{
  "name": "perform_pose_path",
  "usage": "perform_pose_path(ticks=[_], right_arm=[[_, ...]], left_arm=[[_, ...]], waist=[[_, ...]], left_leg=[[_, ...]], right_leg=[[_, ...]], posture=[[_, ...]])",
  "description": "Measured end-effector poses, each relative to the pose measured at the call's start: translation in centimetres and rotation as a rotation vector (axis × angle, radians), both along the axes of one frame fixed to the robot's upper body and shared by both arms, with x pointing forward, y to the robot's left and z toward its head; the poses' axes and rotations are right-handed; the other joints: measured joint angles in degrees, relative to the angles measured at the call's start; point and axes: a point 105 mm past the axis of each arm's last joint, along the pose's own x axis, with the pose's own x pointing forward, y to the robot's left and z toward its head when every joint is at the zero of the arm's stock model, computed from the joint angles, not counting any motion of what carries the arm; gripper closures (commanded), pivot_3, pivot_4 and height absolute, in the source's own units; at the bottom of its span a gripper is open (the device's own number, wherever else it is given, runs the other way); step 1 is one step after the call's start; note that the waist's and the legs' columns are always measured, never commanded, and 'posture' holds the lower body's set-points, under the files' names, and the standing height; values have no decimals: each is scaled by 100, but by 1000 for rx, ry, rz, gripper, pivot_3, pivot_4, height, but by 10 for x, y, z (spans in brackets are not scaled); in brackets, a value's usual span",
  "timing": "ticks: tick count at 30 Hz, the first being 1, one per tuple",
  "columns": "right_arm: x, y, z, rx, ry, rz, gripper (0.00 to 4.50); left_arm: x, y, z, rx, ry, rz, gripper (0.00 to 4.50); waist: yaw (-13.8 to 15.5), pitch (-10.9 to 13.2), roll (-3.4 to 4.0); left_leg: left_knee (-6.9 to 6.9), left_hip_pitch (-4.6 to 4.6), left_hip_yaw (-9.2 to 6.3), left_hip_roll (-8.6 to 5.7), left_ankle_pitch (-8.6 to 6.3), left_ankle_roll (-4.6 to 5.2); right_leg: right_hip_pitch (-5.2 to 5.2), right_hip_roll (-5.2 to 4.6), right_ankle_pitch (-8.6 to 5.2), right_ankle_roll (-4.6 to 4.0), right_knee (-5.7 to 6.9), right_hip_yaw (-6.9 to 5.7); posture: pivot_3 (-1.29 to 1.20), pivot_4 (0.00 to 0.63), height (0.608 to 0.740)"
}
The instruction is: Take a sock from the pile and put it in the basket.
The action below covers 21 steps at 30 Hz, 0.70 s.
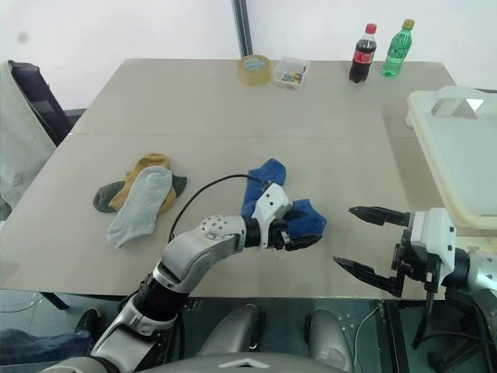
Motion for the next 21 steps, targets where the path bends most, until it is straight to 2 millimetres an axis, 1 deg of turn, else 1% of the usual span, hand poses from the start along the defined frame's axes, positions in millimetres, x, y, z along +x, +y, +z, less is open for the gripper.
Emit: perform_pose_path(ticks=[5,7,9,10,13,14,15,18,19,20,21], right_arm=[[2,4,2,5,-10,19,0],[3,6,0,8,-5,26,0],[6,8,0,14,-8,21,0],[9,9,0,18,-7,16,0],[18,10,2,32,-2,-13,0],[22,12,3,34,-10,-26,0],[33,13,1,12,-18,-62,0],[52,14,-5,-35,-18,-134,0],[63,15,-5,-51,-25,-164,0],[81,20,-6,-59,-23,-207,0],[95,22,-8,-69,-10,-240,0]], left_arm=[[-4,23,24,-61,-24,-24,356],[-6,40,29,-84,-8,3,356],[-8,59,28,-92,18,32,356],[-9,72,27,-92,35,51,356],[-17,97,29,-121,71,70,356],[-22,104,30,-135,83,67,356],[-30,111,31,-146,94,57,356],[-37,115,32,-164,80,66,356],[-39,116,32,-174,72,79,356],[-41,119,32,-194,64,112,356],[-42,120,32,-203,59,125,356]], waist=[[-4,0,1],[-6,0,1],[-19,0,1],[-25,0,2],[-9,1,2],[-7,1,2],[-6,1,2],[6,2,2],[-3,2,3],[-32,3,3],[-72,4,2]], left_leg=[[-1,1,0,3,0,0],[-2,1,-1,5,0,0],[-3,1,0,6,0,0],[-4,2,0,7,0,-1],[-3,1,1,7,-2,4],[-3,1,1,7,-3,4],[-4,0,1,7,-3,5],[-4,0,1,6,-2,2],[-5,-1,4,6,-2,2],[-8,3,13,10,-1,1],[-10,3,13,12,0,-1]], right_leg=[[0,-3,0,0,0,1],[-1,-3,0,-1,0,1],[-3,-3,0,-1,0,4],[-5,-2,0,-1,0,5],[-6,-4,0,-3,0,8],[-5,-6,0,-3,-1,10],[-6,-8,1,-4,-3,17],[-6,-8,1,-5,-7,24],[-8,-8,2,-7,-8,27],[-9,-5,4,-10,-8,30],[-11,-4,7,-14,-8,34]], posture=[[0,150,740],[0,150,740],[0,150,740],[0,150,740],[0,150,740],[0,150,740],[0,150,740],[0,150,740],[0,150,740],[0,150,740],[0,150,740]])
